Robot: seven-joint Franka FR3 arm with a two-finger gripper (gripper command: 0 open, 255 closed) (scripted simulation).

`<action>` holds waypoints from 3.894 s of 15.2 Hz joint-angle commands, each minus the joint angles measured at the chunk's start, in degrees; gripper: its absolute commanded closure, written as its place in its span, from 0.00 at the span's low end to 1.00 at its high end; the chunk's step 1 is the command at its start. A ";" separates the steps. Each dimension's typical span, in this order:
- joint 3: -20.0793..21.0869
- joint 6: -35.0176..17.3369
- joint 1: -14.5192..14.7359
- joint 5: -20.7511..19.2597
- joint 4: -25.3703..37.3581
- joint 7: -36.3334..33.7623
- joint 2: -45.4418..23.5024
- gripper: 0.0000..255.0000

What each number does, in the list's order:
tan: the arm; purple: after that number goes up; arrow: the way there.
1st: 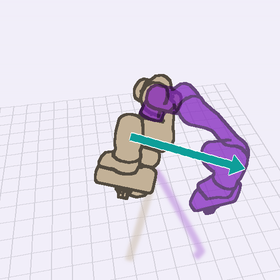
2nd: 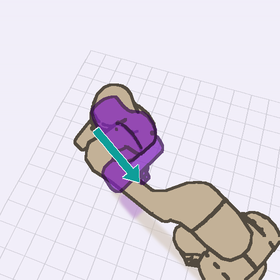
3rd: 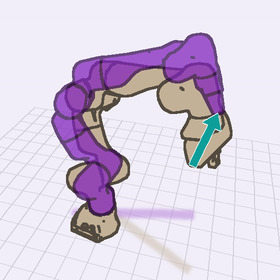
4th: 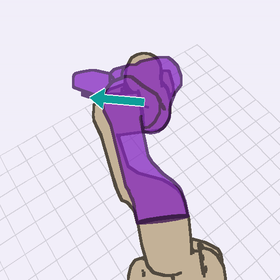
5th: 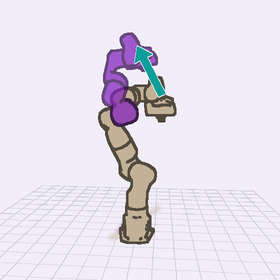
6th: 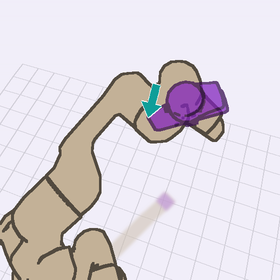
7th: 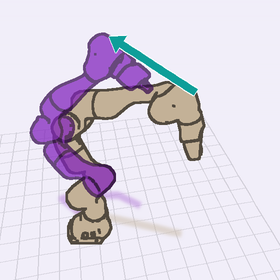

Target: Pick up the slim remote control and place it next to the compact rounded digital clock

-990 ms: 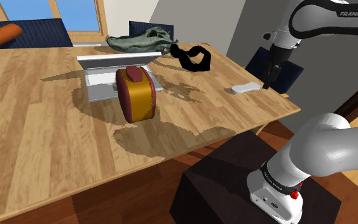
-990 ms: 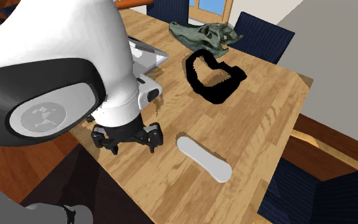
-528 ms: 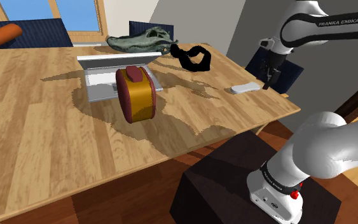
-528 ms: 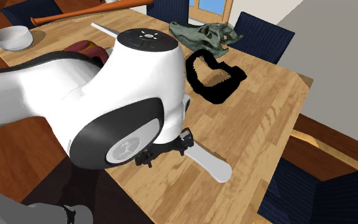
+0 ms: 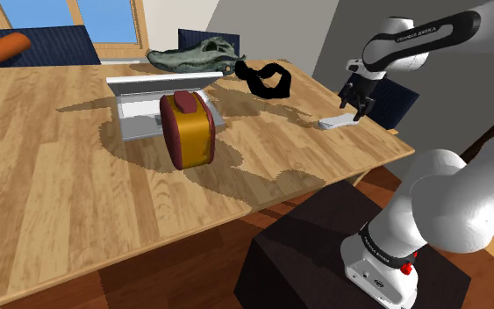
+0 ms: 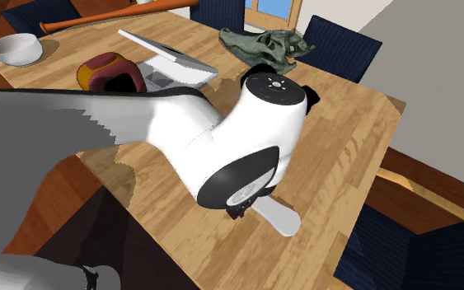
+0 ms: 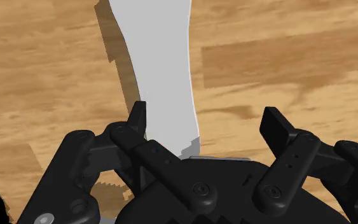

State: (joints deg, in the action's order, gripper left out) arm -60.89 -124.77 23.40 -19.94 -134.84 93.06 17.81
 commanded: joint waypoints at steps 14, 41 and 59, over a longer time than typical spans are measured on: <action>-13.79 -10.82 11.42 27.86 1.80 28.68 -23.60 0.00; -8.70 0.26 8.72 5.58 6.38 12.37 -5.33 1.00; 0.16 15.36 4.37 1.72 15.99 8.99 1.69 1.00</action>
State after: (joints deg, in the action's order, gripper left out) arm -60.93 -110.21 27.74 -18.33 -119.61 102.00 19.47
